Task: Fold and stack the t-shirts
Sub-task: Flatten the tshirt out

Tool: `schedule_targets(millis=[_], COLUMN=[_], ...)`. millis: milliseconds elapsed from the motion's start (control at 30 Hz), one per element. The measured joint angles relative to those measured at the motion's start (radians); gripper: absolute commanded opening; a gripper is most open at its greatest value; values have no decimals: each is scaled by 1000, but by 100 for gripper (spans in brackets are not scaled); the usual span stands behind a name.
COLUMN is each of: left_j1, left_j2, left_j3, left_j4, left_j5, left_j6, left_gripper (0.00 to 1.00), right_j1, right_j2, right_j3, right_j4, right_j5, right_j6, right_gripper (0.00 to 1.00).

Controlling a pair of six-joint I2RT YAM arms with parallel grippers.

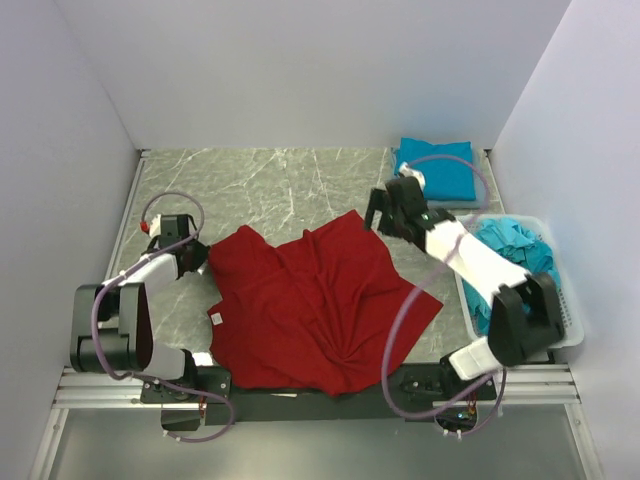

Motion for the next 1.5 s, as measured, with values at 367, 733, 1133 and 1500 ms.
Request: schedule_targets(millis=[367,733,1133,1500], left_j1=[0,0,0,0], left_j2=[-66,-66,-62,-80], left_j3=[0,-2,-4,-3], left_j4=[4,6,8,-1], left_j5=[10,25,26,24], left_j6=[32,56,68,83], left_gripper=[1,1,0,0], right_j1=[0,46,69,69], right_j2=[542,850,856,856], right_j3=[532,779,796,790], right_j4=[-94,-228,-260,-251], right_j5=[8,47,80,100], right_j6=[-97,-105,-103,-109], right_gripper=[89,71,45,0])
